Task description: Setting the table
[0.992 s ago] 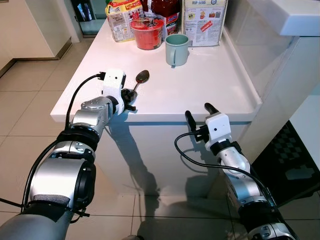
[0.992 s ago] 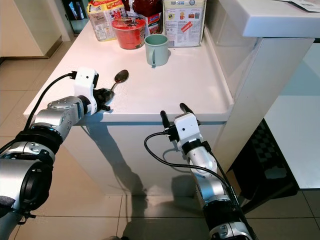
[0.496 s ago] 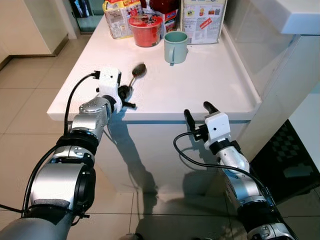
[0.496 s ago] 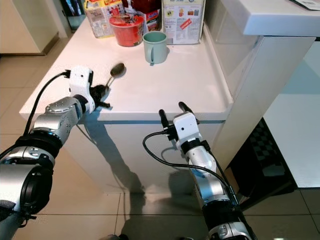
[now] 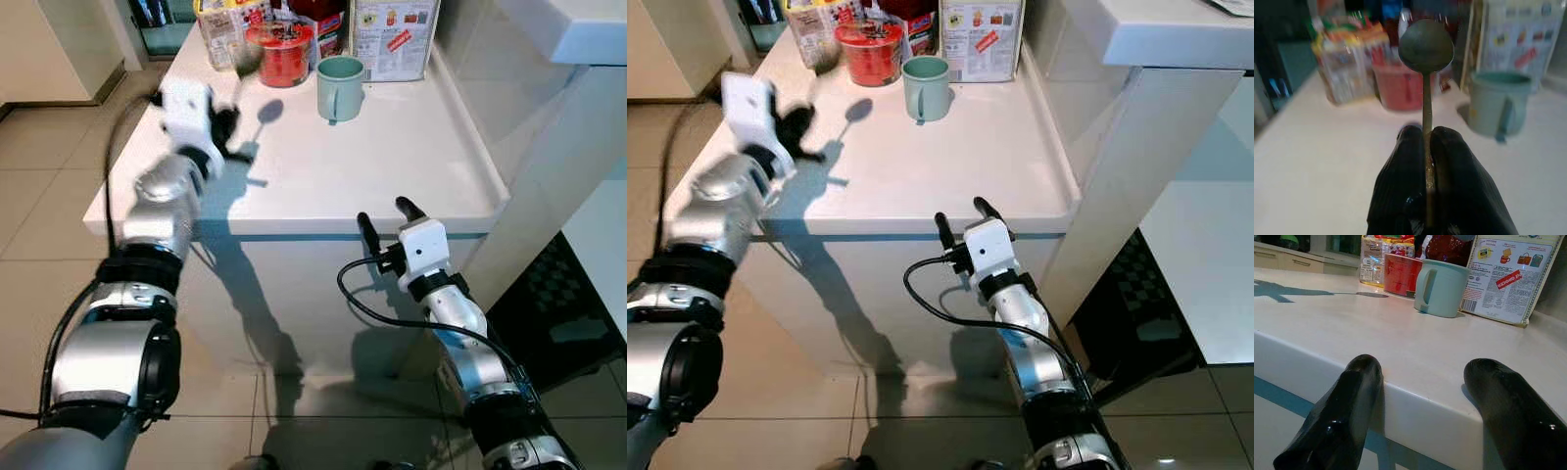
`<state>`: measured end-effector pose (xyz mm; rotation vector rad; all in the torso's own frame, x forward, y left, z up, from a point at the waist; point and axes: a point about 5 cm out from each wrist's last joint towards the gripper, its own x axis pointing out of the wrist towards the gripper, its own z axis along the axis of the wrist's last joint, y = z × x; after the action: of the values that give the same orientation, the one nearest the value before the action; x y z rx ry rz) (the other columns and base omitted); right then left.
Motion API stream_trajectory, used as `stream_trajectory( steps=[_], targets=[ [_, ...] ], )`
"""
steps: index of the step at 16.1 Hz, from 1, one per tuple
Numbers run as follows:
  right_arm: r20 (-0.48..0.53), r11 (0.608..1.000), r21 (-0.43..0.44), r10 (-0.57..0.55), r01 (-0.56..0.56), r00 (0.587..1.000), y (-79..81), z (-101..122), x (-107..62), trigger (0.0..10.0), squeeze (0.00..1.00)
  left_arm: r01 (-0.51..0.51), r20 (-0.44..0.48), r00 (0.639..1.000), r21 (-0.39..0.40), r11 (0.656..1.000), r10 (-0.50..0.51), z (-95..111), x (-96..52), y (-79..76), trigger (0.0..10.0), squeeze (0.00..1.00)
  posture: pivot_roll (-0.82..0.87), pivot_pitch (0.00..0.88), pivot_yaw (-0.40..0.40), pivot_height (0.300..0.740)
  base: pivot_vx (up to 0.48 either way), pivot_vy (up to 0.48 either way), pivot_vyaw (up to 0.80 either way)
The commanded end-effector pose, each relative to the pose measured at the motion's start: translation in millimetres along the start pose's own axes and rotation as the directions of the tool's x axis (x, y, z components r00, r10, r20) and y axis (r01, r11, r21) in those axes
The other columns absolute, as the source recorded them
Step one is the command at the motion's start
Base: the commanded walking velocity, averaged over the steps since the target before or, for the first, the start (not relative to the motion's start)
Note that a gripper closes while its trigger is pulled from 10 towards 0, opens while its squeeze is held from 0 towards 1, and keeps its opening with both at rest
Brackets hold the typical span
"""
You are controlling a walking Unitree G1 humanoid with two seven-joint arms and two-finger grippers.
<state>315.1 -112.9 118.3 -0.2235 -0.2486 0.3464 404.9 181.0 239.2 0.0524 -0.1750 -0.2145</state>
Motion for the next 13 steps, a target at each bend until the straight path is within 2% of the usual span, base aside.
stream_trajectory(
  steps=[1, 2, 3, 5, 7, 13],
  targets=[
    [-0.091, 0.999, 0.020, 0.031, -0.029, 0.995, 6.5, -15.4, -3.3, 10.0, 0.00, -0.013, 0.039, 0.999, 0.003, 1.000, 0.013, 7.1, -1.6, 4.5, 0.0, 0.00, 0.06, 0.096, 0.057, 0.740, 0.000, 0.000, 0.00],
    [-0.079, 1.000, 0.017, 0.027, -0.026, 0.997, 5.9, -13.5, 0.0, 10.0, 0.00, 0.000, 0.078, 0.997, -0.017, 1.000, 0.001, 14.0, -4.0, 5.5, 0.0, 0.00, 0.07, 0.090, 0.050, 0.740, 0.000, 0.000, 0.00],
    [-0.054, 1.000, 0.011, 0.007, -0.007, 0.998, 2.7, -8.9, 3.5, 10.0, 0.00, -0.018, 0.090, 0.996, 0.001, 1.000, 0.018, 16.4, -6.1, 7.9, 0.0, 0.00, 0.08, 0.086, 0.047, 0.740, 0.000, 0.000, 0.00],
    [-0.010, 1.000, -0.018, -0.009, 0.009, 1.000, -1.4, -0.1, 9.2, 10.0, 0.00, -0.035, 0.080, 0.996, 0.006, 0.999, 0.035, 12.9, -9.7, 11.1, 0.0, 0.00, 0.08, 0.080, 0.040, 0.740, 0.000, 0.000, 0.00],
    [-0.008, 1.000, -0.024, -0.010, 0.010, 1.000, -3.0, 0.8, 10.8, 10.0, 0.00, -0.048, 0.063, 0.997, -0.006, 0.999, 0.048, 7.7, -12.6, 14.4, 0.0, 0.00, 0.08, 0.079, 0.037, 0.740, 0.000, 0.000, 0.00],
    [0.069, 0.998, -0.052, -0.027, 0.030, 0.997, -12.3, 14.5, -4.9, 10.0, 0.00, -0.056, 0.025, 0.998, -0.020, 0.998, 0.057, -7.7, -20.7, 11.8, 0.0, 0.00, 0.05, 0.068, 0.020, 0.740, 0.000, 0.000, 0.00]
  ],
)
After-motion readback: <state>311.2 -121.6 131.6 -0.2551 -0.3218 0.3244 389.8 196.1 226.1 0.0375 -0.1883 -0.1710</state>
